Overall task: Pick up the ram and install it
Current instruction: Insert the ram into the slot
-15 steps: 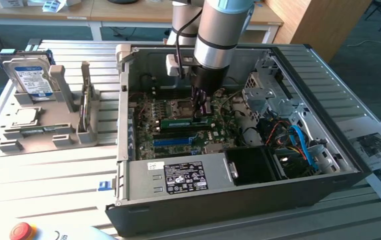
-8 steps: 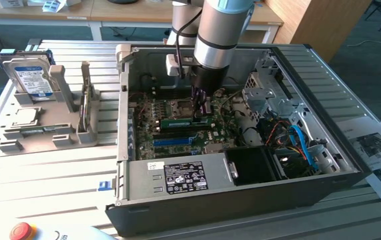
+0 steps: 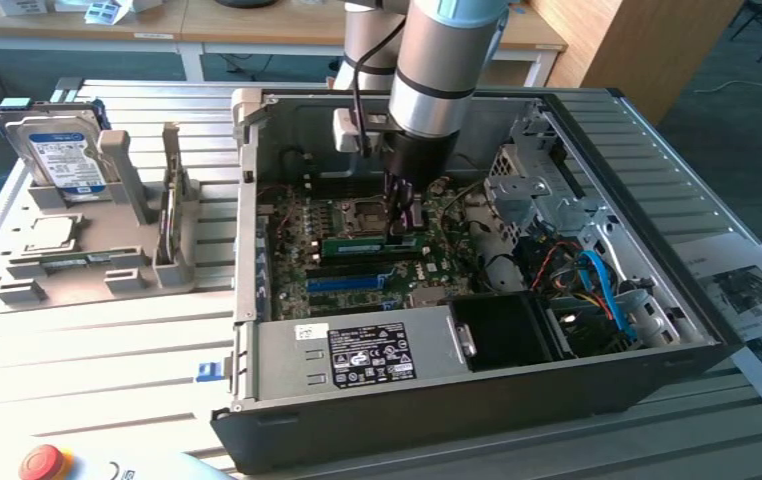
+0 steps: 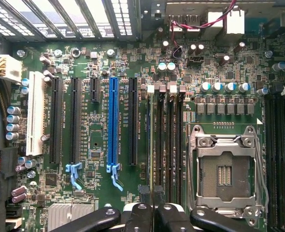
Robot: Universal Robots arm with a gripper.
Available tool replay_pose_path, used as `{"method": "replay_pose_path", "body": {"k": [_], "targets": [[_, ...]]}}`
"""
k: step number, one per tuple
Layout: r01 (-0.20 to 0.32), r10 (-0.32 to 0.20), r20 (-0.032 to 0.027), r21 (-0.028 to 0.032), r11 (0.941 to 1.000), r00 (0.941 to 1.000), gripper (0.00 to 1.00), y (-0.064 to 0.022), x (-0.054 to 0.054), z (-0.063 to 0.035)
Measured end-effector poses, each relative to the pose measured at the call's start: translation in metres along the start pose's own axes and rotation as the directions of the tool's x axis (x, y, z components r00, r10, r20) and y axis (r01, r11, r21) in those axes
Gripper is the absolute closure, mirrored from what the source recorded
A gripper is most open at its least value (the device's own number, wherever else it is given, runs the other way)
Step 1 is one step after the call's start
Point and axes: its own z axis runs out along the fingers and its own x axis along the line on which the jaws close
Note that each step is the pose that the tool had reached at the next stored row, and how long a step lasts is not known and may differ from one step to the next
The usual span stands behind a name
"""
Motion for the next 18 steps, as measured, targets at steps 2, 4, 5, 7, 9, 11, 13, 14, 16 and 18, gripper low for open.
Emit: {"method": "replay_pose_path", "body": {"k": [2,4,5,7,9,11,13,14,16,18], "targets": [[0.000,0.000,0.0000,0.0000,1.0000,1.0000,0.88,0.0000,0.0000,0.0005],[0.000,0.000,0.0000,0.0000,1.0000,1.0000,0.88,0.0000,0.0000,0.0005],[0.000,0.000,0.0000,0.0000,1.0000,1.0000,0.88,0.0000,0.0000,0.0006],[0.000,0.000,0.0001,0.0001,1.0000,1.0000,0.88,-0.0001,0.0000,0.0009],[0.000,0.000,0.0001,0.0000,1.0000,1.0000,0.88,-0.0001,0.0000,0.0013],[0.000,0.000,0.0000,-0.0002,1.0000,1.0000,0.88,0.0000,0.0000,0.0017],[0.000,0.000,0.0003,0.0001,1.0000,1.0000,0.88,0.0000,-0.0001,0.0025],[0.000,0.000,0.0004,0.0002,1.0000,1.0000,0.88,-0.0001,-0.0001,0.0030],[0.000,0.000,0.0000,0.0001,1.0000,1.0000,0.88,0.0000,-0.0001,0.0035],[0.000,0.000,0.0000,0.0000,1.0000,1.0000,0.88,0.0000,-0.0001,0.0038]]}}
